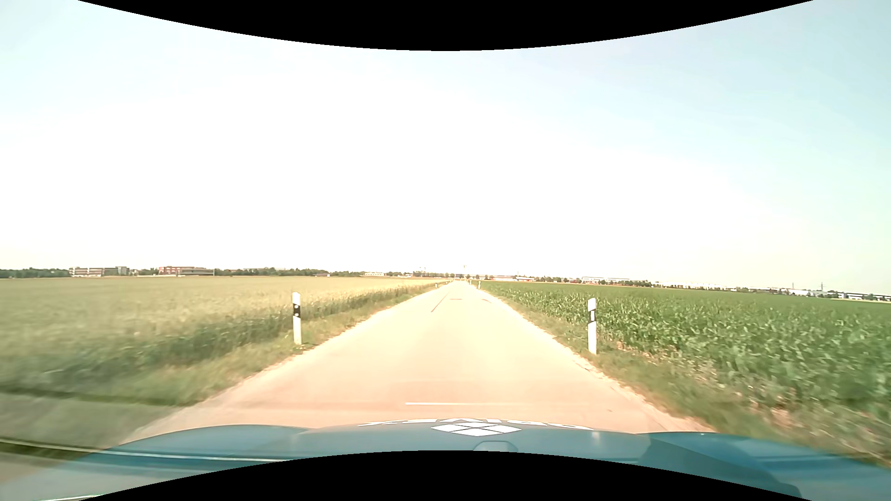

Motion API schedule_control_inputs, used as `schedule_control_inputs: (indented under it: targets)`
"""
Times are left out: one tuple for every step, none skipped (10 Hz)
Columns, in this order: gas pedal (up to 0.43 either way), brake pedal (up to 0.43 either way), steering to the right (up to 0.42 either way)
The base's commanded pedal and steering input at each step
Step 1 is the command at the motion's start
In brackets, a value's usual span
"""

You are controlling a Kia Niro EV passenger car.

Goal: Follow the waypoints while adhering to traffic rules and regulations

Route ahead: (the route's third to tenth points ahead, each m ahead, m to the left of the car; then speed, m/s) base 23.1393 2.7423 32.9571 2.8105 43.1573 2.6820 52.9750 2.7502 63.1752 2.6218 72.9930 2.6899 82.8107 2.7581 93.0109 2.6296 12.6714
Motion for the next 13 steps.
schedule_control_inputs:
  targets:
    - [0.020,0.000,0.003]
    - [0.020,0.000,0.003]
    - [0.020,0.000,0.003]
    - [0.020,0.000,0.002]
    - [0.020,0.000,0.000]
    - [0.020,0.000,-0.001]
    - [0.020,0.000,-0.002]
    - [0.020,0.000,-0.001]
    - [0.020,0.000,0.000]
    - [0.020,0.000,0.000]
    - [0.020,0.000,0.000]
    - [0.020,0.000,0.000]
    - [0.020,0.000,0.000]
